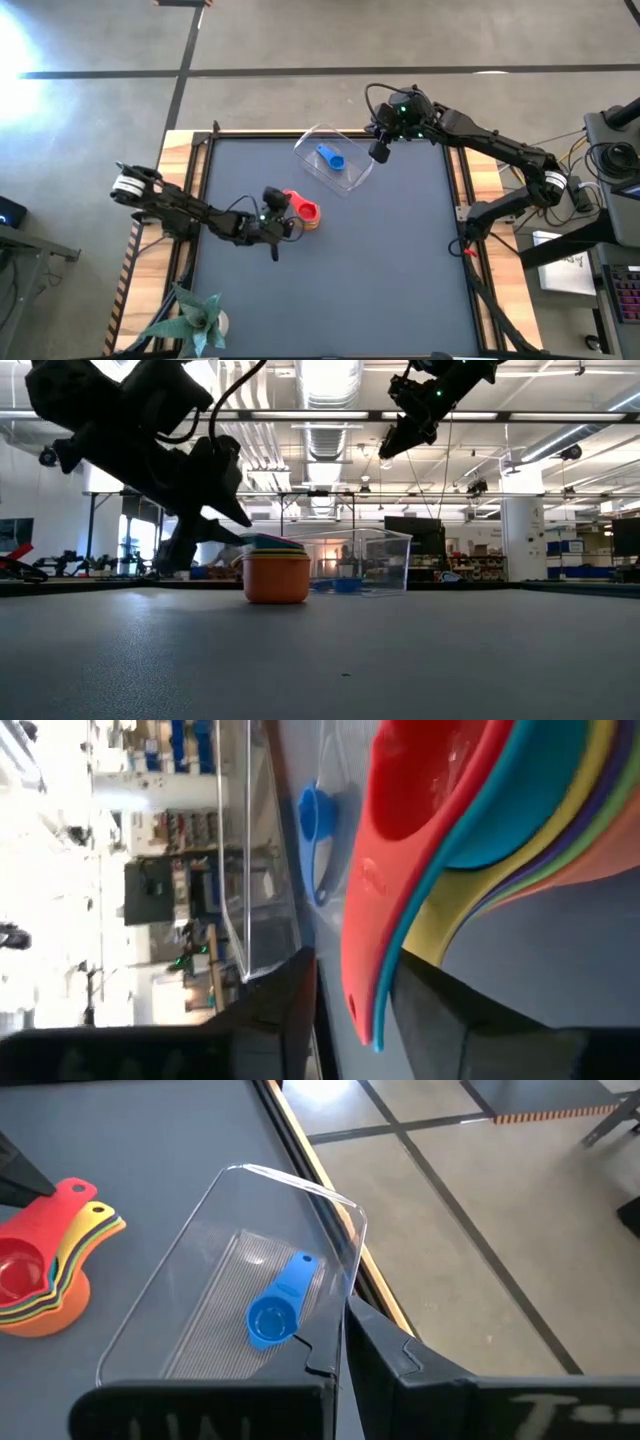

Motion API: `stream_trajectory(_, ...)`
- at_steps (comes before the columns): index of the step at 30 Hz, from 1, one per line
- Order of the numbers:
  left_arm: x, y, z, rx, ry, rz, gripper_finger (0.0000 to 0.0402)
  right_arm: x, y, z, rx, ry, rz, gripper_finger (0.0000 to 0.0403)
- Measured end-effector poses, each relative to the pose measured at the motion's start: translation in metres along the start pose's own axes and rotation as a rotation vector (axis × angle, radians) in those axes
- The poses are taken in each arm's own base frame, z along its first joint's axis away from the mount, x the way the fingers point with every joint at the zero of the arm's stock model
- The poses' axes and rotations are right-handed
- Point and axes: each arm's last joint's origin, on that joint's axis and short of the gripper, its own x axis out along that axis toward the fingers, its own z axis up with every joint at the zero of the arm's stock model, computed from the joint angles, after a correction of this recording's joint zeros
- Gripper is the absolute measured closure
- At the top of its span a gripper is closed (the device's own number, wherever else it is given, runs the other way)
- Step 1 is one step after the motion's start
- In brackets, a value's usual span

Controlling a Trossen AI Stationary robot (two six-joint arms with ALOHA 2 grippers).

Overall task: Nest measuring cups in basket
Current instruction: Stack the red and light blue measuring cups on top of the yellow measuring cup, then stack the blue measuring cup on top of the red measuring cup

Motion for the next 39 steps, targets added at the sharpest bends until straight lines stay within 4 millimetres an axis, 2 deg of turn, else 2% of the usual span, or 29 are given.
stream_trajectory(10,-0.023,0.024,-0.015,-0.127,-0.048,-0.131,0.0221,0.0,0.0,0.0,-0.012,0.0,0.0,0.0394)
stream_trajectory(16,-0.036,0.072,-0.005,-0.23,-0.143,-0.066,0.0208,0.0,0.0,0.0,-0.011,0.001,0.0,0.0394)
stream_trajectory(20,-0.029,0.11,0.0,-0.292,-0.217,-0.079,0.0208,0.001,0.0,-0.001,-0.011,0.004,0.002,0.0394)
stream_trajectory(23,-0.008,0.138,-0.001,-0.352,-0.243,-0.153,0.0208,0.001,0.0,-0.001,-0.011,0.005,0.003,0.0394)
stream_trajectory(25,0.013,0.156,-0.005,-0.41,-0.247,-0.242,0.0208,0.001,0.0,-0.001,-0.008,0.004,0.008,0.0394)
stream_trajectory(30,0.076,0.188,-0.016,-0.521,-0.277,-0.441,0.0208,0.002,0.004,-0.002,-0.009,0.0,0.053,0.0394)
stream_trajectory(34,0.126,0.197,-0.015,-0.529,-0.261,-0.552,0.0208,0.004,0.006,-0.004,-0.015,0.007,0.062,0.0394)
stream_trajectory(39,0.177,0.197,-0.008,-0.516,-0.207,-0.704,0.0208,0.007,0.009,-0.009,-0.018,0.025,0.07,0.0394)
